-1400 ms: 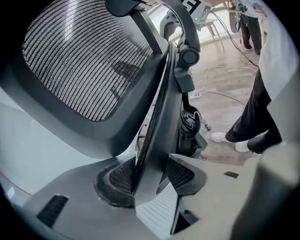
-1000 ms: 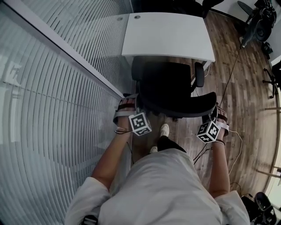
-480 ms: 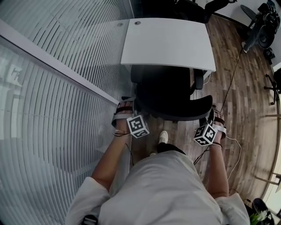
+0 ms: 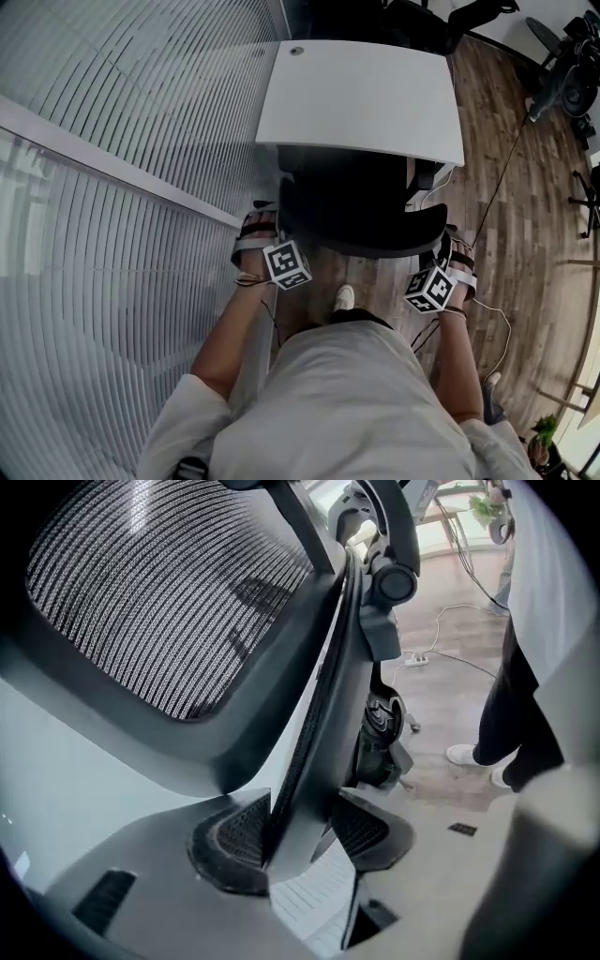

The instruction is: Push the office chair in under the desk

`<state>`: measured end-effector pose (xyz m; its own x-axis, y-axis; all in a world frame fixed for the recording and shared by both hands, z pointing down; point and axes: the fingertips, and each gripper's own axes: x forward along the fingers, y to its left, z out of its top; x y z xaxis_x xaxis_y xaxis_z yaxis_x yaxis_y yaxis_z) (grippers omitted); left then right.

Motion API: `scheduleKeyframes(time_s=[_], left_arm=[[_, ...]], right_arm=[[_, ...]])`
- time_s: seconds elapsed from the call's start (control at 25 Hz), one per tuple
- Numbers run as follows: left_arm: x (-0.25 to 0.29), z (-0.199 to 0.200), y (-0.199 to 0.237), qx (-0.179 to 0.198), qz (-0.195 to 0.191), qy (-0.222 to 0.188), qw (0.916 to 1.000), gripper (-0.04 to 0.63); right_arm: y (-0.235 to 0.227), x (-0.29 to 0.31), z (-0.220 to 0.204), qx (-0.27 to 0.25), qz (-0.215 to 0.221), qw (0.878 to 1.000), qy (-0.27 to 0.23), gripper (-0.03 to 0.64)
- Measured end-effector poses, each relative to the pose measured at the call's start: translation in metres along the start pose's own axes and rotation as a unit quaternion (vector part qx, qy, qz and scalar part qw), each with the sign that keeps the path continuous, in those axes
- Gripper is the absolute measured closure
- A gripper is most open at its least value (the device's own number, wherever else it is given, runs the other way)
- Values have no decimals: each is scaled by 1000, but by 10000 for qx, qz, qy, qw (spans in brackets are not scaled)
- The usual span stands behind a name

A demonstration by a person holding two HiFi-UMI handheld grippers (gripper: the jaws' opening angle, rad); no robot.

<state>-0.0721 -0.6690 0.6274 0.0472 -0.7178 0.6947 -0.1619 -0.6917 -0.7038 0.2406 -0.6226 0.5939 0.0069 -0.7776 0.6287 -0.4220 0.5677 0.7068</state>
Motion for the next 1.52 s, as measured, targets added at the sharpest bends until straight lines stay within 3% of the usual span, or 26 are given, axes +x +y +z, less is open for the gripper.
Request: scheduleKeyframes(time_s=[0.48, 1.52], left_arm=[[25, 8, 24, -66, 35, 127, 9999, 379], [103, 24, 89, -5, 122, 1, 9999, 379]], right_arm=[[-23, 26, 4, -63, -12, 9999, -102, 385], [-77, 106, 22, -24, -66, 10000, -60, 385]])
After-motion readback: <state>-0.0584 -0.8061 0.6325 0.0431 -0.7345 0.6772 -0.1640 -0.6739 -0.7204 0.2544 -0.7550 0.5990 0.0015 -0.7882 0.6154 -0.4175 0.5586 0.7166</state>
